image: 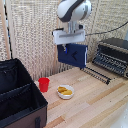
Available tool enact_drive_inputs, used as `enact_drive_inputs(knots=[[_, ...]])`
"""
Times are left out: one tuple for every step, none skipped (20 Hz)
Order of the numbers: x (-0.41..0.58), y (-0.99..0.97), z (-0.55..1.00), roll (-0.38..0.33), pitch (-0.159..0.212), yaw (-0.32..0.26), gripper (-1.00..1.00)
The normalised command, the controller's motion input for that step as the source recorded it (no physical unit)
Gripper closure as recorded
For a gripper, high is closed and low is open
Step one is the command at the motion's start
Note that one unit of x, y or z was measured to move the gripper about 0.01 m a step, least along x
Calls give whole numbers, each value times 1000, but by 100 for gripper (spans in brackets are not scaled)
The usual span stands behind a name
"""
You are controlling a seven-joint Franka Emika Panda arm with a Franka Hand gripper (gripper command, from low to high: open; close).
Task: Gently maneuver your gripper in the book's direction. Confidently hold the book by angling your gripper properly. Relocate the book to the caddy. Pinpoint the back pocket of the caddy and set the book down inside it.
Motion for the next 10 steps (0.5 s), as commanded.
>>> enact_drive_inputs(knots=[[0,580,1000,0,29,10,100],[0,623,1000,0,12,0,100],[0,626,1000,0,4,-2,100],[20,611,886,-28,0,-103,100],[0,514,811,-18,-7,-162,100],[0,449,751,-14,-31,-201,100],[-29,400,680,0,-44,-226,100],[-17,389,640,0,-47,-242,100],[0,380,591,0,-49,-257,100],[0,380,514,0,-42,-264,100]])
